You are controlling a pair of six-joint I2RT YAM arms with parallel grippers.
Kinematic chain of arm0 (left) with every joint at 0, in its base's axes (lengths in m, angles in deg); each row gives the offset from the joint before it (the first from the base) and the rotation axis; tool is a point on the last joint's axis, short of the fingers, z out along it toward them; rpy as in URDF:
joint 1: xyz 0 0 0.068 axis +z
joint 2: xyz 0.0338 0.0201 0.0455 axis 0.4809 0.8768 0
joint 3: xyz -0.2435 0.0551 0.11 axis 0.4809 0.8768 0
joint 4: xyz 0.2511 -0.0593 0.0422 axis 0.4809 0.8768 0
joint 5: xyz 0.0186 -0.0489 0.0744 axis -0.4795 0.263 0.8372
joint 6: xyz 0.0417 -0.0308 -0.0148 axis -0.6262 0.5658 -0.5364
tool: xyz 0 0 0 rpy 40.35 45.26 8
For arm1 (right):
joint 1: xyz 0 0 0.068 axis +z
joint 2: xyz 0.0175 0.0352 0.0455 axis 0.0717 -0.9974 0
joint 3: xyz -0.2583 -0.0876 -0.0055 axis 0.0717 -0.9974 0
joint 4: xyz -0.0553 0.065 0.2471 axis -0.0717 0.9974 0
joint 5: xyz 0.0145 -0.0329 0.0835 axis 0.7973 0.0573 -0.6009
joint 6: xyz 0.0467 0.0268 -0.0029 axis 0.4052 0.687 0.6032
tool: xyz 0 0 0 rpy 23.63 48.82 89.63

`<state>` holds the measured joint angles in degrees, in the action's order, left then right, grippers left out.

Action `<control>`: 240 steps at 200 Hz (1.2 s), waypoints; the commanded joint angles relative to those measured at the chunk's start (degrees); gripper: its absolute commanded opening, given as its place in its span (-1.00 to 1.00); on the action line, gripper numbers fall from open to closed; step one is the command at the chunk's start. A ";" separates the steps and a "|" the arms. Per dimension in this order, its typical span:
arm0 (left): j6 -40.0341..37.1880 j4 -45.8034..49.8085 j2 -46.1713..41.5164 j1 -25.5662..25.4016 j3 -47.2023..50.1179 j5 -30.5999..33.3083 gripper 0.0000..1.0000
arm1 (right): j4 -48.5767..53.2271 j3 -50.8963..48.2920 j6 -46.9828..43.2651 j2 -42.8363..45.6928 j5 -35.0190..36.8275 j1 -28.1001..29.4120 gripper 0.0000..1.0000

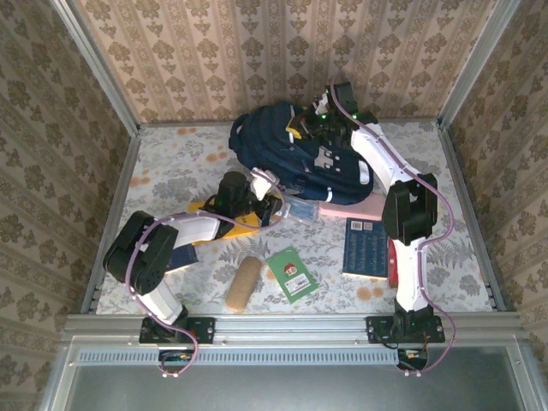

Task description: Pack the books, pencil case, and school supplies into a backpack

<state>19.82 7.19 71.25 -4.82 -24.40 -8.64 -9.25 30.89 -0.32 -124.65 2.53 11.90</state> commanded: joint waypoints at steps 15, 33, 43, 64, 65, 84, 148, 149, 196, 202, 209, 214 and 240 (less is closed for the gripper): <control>1.79 -1.62 2.77 -0.30 -3.10 2.36 0.01 | -5.90 0.14 1.73 4.60 -3.73 0.16 -1.00; 1.83 -2.08 3.39 -0.28 -3.56 4.48 -0.06 | -6.71 -0.53 2.02 4.70 -3.98 0.27 -1.00; 1.70 -2.17 3.60 -0.20 -3.93 5.06 -0.13 | -7.04 -0.91 2.27 4.85 -4.06 0.30 -1.00; 1.47 -1.91 4.14 -0.10 -4.95 5.21 -0.27 | -7.32 -1.34 2.17 4.73 -4.07 0.51 -1.00; 1.47 -1.91 4.23 -0.10 -4.98 5.21 -0.27 | -7.30 -1.32 2.18 4.73 -4.15 0.51 -1.00; 1.92 -1.73 4.65 -0.10 -5.70 4.03 -0.41 | -7.34 -1.62 2.02 4.56 -4.09 0.73 -1.00; 2.97 -2.00 5.20 -0.21 -5.46 2.21 -1.00 | -6.03 -1.88 0.72 4.24 -3.21 0.54 -1.00; 3.06 -1.96 5.20 -0.20 -5.46 2.21 -1.00 | -5.95 -1.85 0.67 4.22 -3.20 0.52 -1.00; 4.02 -2.24 4.45 0.55 -3.88 3.34 -1.00 | -4.58 -1.78 -0.89 3.78 -2.28 0.50 -1.00; 4.18 -2.26 4.36 0.75 -3.79 3.44 -1.00 | -4.16 -1.67 -1.34 3.69 -2.13 0.47 -1.00; 4.48 -2.18 4.24 1.06 -3.59 3.49 -1.00 | -3.58 -1.52 -1.88 3.71 -1.80 0.43 -1.00; 4.70 -2.09 4.16 1.33 -3.53 3.53 -1.00 | -3.23 -1.48 -2.26 3.67 -1.59 0.48 -1.00; 6.43 -2.01 3.55 3.07 -2.91 2.95 -1.00 | -1.42 -1.30 -4.52 3.75 -0.44 0.25 -1.00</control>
<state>23.47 7.01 75.95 -4.12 -28.36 -5.69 -11.74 28.70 -1.76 -124.65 1.94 12.27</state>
